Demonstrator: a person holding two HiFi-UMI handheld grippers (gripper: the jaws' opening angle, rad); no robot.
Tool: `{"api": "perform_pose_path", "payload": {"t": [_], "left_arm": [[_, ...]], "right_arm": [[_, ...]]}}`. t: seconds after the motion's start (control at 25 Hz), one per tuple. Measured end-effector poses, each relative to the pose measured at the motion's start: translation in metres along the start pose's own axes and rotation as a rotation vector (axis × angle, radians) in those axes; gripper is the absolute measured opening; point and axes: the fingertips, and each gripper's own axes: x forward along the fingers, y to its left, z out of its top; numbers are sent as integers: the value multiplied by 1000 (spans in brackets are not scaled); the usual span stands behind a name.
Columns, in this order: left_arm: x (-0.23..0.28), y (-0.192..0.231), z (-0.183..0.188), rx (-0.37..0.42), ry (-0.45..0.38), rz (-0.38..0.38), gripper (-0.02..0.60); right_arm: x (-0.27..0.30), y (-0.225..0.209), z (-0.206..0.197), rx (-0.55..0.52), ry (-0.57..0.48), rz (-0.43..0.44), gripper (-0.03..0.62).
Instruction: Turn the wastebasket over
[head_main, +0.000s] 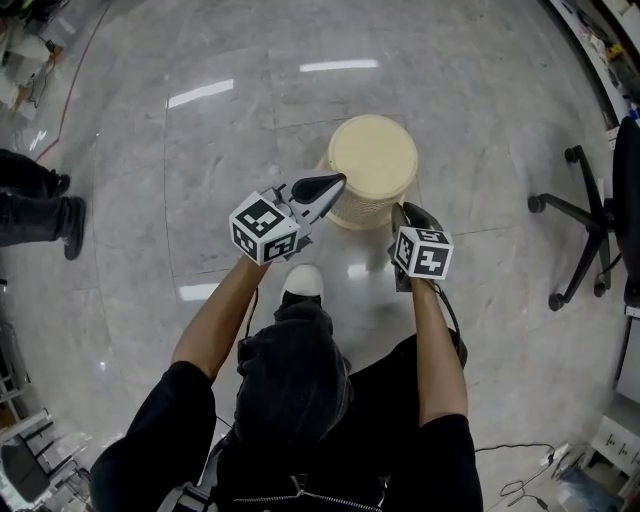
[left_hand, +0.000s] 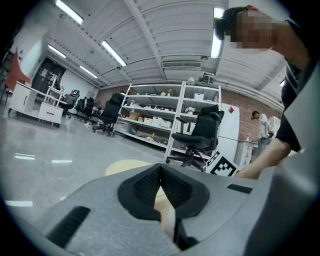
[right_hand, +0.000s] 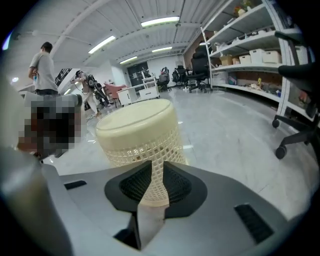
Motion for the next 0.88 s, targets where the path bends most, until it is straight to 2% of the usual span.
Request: {"api": "perform_pose_path", "payload": {"t": [0.16,0.32,0.4,0.48,0.68,0.88], "left_arm": [[-4,-9,32,109,-39,-19,5],[-3,-4,55,137,-101,32,5],[0,1,53,130,-100,62,5],[1,3,45,107,-85,76,5],[-6,9,27,92,-28,94,5],[-11,19,35,107,-7,106,5]], "right_arm": [[-37,-11,47,-34,-149,-90,67],[-67,17,100,-96,-324,-35,32],[-62,31,104,-134,-322,-3,17],[-50,37,94,-156,-274,5,12],[-31,35,68,-142,-179,-6,11],[-34,34,82,-174,-188,-31,11]]}}
